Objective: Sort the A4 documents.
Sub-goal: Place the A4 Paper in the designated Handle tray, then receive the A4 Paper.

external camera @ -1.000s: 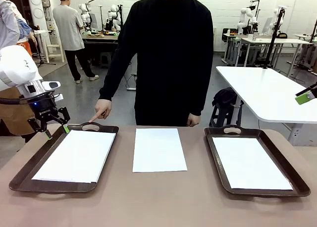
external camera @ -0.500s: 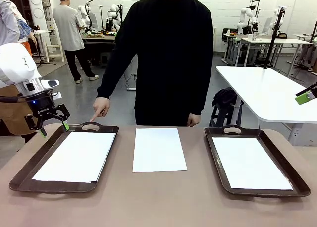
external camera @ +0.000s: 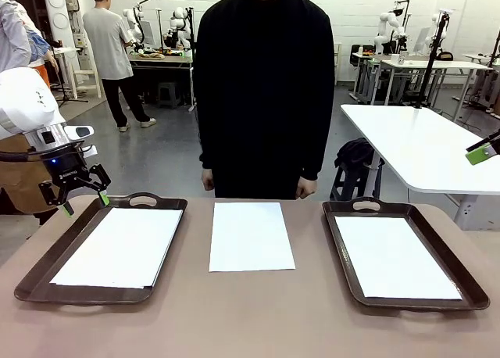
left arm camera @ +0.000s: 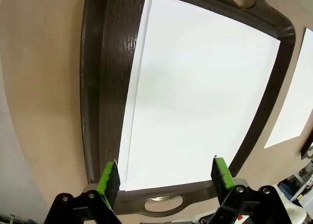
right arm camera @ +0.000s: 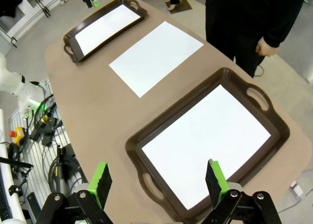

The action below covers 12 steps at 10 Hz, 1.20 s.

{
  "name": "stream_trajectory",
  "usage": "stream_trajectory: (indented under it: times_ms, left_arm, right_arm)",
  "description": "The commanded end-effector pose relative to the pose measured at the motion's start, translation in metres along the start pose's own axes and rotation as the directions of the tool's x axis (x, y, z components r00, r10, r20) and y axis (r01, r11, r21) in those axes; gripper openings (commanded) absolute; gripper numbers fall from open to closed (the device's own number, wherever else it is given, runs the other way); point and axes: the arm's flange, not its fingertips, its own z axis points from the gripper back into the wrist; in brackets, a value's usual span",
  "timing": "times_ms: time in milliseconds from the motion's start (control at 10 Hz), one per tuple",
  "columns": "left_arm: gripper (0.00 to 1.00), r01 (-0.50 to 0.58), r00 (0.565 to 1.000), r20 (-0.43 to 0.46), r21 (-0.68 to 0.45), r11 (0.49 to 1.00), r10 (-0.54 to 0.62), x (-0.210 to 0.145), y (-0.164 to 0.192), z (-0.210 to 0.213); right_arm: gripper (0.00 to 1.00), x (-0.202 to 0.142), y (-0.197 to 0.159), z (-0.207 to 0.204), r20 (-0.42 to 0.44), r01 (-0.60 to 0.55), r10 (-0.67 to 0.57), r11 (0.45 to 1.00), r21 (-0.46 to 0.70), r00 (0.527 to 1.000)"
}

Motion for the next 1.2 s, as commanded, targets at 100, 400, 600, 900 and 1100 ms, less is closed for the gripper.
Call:
stream_trajectory:
  times_ms: [100, 400, 600, 900, 1100]
  left_arm:
    - [0.97, 0.0, 1.0, 0.001, 0.0, 1.0, 0.0, 0.0, 0.0, 0.001]
    - [0.97, 0.0, 1.0, 0.001, 0.0, 1.0, 0.0, 0.0, 0.0, 0.001]
    - [0.97, 0.0, 1.0, 0.001, 0.0, 1.0, 0.0, 0.0, 0.0, 0.001]
    - [0.97, 0.172, 0.965, 0.182, 0.095, 0.981, -0.187, -0.019, -0.043, 0.033]
    - [0.97, 0.301, 0.858, 0.405, 0.104, 0.948, -0.317, -0.061, -0.07, 0.074]
  right_arm:
    - [1.0, 0.0, 0.0, -0.001, 0.001, 0.0, 0.0, 1.0, -0.001, 1.0]
    - [1.0, 0.0, 0.0, -0.001, 0.001, 0.0, 0.0, 1.0, -0.001, 1.0]
    - [1.0, 0.0, 0.0, -0.001, 0.001, 0.0, 0.0, 1.0, -0.001, 1.0]
    - [1.0, 0.0, 0.0, -0.001, 0.001, 0.0, 0.0, 1.0, -0.001, 1.0]
    - [1.0, 0.0, 0.0, -0.001, 0.001, 0.0, 0.0, 1.0, -0.001, 1.0]
